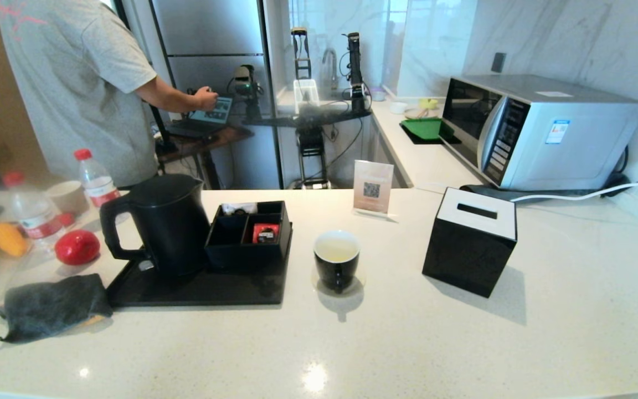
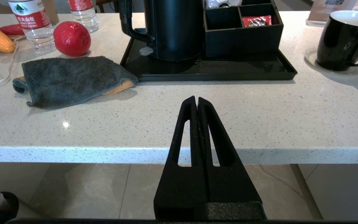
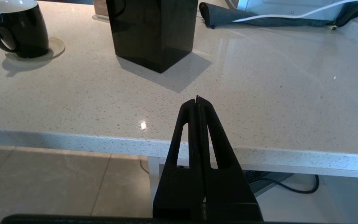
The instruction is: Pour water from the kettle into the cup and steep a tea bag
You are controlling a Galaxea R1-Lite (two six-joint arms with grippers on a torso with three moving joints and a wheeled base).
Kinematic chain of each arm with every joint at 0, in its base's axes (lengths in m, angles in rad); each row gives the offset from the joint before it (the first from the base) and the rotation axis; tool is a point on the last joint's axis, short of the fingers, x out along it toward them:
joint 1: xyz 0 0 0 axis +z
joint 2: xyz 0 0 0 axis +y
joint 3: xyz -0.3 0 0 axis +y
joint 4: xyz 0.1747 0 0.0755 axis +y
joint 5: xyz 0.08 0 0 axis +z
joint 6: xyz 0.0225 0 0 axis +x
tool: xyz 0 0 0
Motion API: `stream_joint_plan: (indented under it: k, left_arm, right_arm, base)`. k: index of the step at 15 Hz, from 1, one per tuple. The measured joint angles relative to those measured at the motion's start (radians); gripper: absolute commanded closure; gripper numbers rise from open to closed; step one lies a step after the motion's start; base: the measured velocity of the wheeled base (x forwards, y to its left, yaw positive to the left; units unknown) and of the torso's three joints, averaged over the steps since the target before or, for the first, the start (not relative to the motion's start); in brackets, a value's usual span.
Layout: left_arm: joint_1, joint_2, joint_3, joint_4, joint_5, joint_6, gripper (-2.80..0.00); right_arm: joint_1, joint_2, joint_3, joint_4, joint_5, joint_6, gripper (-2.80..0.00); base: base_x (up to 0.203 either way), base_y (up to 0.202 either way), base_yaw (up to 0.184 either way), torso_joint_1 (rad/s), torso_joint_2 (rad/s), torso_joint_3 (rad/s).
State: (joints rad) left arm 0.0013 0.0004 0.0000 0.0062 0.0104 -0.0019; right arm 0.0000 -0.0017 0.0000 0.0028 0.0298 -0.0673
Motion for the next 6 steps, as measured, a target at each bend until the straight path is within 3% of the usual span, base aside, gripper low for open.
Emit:
stream_joint_plan:
  k: [6]
  left_arm:
    - [0.0,0.0,0.0,0.0,0.0,0.0,0.0]
  right_arm:
    - [0.0,0.0,0.0,-0.001,-0.017,0.029,0.0]
  base:
    - [0.0,0.0,0.0,0.0,0.0,0.0]
